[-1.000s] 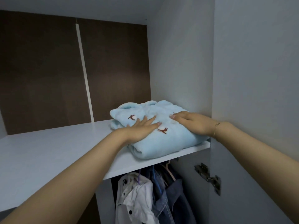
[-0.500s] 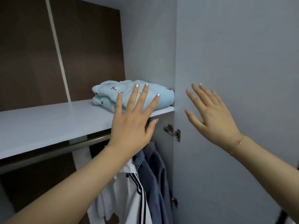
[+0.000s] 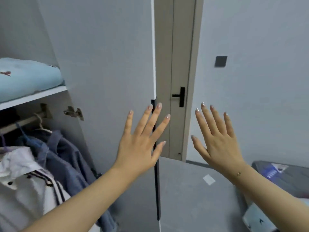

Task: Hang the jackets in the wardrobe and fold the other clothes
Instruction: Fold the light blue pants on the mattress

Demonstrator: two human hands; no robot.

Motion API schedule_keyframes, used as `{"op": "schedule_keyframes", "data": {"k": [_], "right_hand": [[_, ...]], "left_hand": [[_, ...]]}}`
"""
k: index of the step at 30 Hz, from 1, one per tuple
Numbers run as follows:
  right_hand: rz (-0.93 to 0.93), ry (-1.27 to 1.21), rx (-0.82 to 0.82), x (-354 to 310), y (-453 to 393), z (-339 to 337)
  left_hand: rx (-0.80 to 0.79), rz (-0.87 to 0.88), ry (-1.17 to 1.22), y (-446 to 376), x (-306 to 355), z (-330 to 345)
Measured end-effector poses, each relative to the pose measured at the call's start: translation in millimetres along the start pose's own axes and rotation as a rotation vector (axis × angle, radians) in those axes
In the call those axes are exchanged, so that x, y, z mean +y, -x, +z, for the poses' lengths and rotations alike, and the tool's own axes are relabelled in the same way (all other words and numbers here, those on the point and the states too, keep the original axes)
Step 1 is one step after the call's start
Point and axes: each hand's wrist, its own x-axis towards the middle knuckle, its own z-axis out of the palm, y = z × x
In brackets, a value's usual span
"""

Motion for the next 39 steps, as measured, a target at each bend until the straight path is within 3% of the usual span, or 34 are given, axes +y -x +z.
{"op": "schedule_keyframes", "data": {"k": [5,15,27,30,35,39], "right_hand": [[0.148,0.143,-0.115,122,75,9],[0.49,0.226,-0.396,379,261,33],[0.958,0.223,-0.748,573,445,87],[1.067,0.225,-0.786,612,484,126],[1.26,0.244,-0.793,671,540,215],[1.357,0.222,-0.808,712,569,283]], "left_hand": [[0.014,0.154,0.169,-58,128,37],[-0.149,0.385,0.474,-163,453,115],[-0.43,0.682,0.831,-234,764,195],[-0.594,0.631,1.058,-239,845,230],[-1.035,0.321,1.464,-255,989,320],[-1.258,0.095,1.56,-271,1090,391]]}}
